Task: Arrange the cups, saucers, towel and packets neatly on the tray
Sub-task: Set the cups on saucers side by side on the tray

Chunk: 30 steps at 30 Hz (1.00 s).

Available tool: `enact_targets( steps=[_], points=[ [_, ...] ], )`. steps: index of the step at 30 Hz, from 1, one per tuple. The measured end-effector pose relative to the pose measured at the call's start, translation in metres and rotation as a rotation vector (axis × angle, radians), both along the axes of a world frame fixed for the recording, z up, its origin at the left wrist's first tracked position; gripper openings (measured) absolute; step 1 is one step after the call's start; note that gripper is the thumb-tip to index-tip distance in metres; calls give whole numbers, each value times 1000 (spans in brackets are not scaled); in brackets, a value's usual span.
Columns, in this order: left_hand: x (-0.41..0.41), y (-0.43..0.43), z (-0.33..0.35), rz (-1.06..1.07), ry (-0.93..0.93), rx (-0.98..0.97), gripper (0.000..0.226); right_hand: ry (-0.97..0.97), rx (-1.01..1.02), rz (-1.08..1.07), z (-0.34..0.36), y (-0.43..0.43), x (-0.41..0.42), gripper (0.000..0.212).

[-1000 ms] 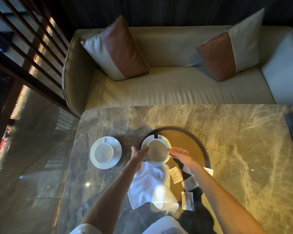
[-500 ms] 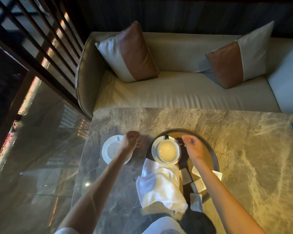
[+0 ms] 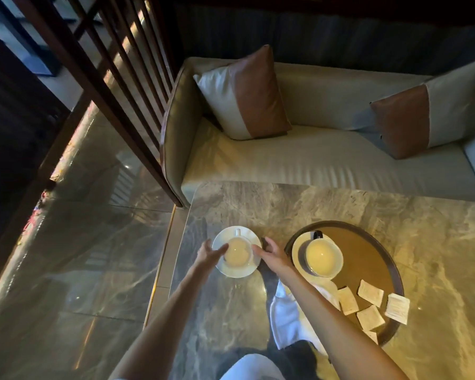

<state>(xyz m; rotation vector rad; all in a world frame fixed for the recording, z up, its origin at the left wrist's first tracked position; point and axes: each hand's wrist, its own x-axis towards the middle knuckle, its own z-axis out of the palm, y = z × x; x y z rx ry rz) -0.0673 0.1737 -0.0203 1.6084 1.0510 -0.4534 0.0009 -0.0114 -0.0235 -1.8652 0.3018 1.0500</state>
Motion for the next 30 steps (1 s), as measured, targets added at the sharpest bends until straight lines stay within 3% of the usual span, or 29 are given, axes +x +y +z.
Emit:
enact_targets(
  steps=[2,5,10,16,22,27,30],
  points=[
    [-3,5,-6,-7,16,-17,58,52,58,-62,-4,5,-9,68],
    [-8,10,-13,41,15,-98,37,22,76,-109,-10,12,-17,44],
    [-10,12,-21,64,-8,-178,9,94,86,-217,-14,18,-17,42],
    [1,8,-20,-114,57,-30,45,102,118,-269,-15,17,-16,42],
    [-2,6,-4,-204,112,20,49,82,47,-232,-6,23,-19,34],
    [-21,8,15,-118,12,-11,45,66,139,-229,5,16,-33,36],
    [-25,2,39,-106,-111,-33,60,23,180,-230,19,5,-34,39]
  ],
)
